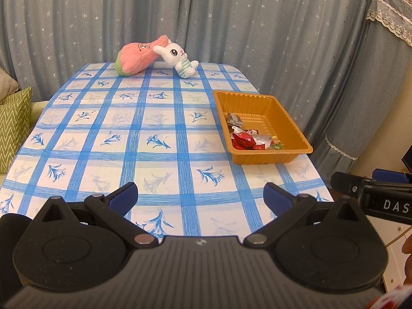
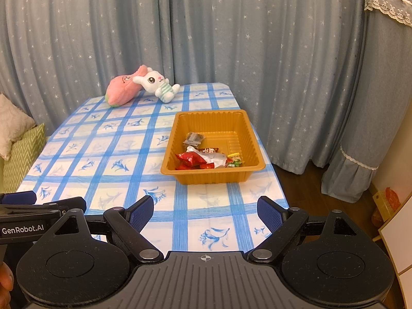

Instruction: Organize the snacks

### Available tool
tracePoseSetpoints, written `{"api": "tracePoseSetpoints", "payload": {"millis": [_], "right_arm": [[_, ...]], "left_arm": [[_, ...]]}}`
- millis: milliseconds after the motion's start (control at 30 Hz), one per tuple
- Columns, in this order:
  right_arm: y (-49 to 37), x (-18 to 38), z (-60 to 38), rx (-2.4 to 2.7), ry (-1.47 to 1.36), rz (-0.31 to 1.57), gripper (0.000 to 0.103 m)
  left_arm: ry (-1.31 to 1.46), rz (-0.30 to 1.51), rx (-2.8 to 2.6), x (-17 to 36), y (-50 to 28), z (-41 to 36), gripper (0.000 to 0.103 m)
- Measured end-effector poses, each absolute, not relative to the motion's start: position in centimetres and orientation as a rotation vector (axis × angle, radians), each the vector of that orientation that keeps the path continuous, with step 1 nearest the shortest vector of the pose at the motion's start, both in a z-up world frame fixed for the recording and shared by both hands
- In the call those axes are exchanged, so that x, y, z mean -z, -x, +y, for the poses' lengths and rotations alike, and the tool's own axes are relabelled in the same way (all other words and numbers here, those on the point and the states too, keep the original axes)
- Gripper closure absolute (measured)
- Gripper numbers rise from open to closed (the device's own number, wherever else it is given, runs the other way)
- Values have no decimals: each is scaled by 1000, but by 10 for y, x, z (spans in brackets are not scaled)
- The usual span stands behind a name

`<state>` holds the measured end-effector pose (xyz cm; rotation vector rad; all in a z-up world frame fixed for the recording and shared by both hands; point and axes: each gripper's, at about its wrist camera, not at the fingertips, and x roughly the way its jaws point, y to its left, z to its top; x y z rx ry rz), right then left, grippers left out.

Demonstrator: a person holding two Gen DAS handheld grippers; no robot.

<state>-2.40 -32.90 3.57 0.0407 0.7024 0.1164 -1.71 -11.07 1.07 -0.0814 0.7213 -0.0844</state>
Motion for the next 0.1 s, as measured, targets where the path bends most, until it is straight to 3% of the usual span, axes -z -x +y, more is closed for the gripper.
{"api": "tracePoseSetpoints", "payload": {"millis": [100], "right_arm": [[24, -36, -329, -117, -41, 702, 16]], "left_arm": [[75, 715, 83, -12, 16, -113, 0]]}}
